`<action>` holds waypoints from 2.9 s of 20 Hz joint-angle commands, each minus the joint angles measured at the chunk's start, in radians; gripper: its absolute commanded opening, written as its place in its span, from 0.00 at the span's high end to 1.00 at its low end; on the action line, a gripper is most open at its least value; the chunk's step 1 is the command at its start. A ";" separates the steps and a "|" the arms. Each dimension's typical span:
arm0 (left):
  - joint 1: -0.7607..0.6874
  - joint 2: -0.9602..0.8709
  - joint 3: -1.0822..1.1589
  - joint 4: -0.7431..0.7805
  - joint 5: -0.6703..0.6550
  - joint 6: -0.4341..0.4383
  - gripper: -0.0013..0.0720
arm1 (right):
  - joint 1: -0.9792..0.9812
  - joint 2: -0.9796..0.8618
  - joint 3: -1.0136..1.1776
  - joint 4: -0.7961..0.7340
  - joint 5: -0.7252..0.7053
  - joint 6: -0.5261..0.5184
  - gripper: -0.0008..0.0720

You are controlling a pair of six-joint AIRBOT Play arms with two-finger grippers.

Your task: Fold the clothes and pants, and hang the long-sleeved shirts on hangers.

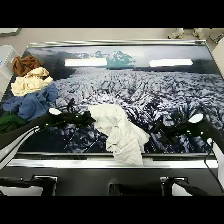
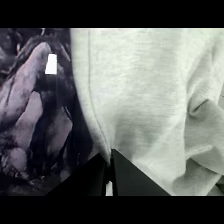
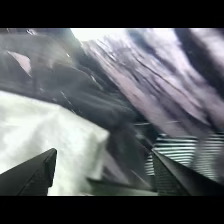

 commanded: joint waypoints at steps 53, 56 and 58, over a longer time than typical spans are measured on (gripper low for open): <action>0.056 0.015 0.413 0.117 0.053 -0.106 0.95 | 0.130 -0.587 1.118 0.001 0.211 0.265 0.92; 0.109 0.036 0.414 0.115 -0.014 -0.135 0.95 | 0.066 -0.571 1.119 -0.050 0.337 0.171 0.09; 0.171 0.056 0.414 0.115 -0.065 -0.135 0.95 | -0.001 -0.546 1.115 -0.169 0.514 0.156 0.06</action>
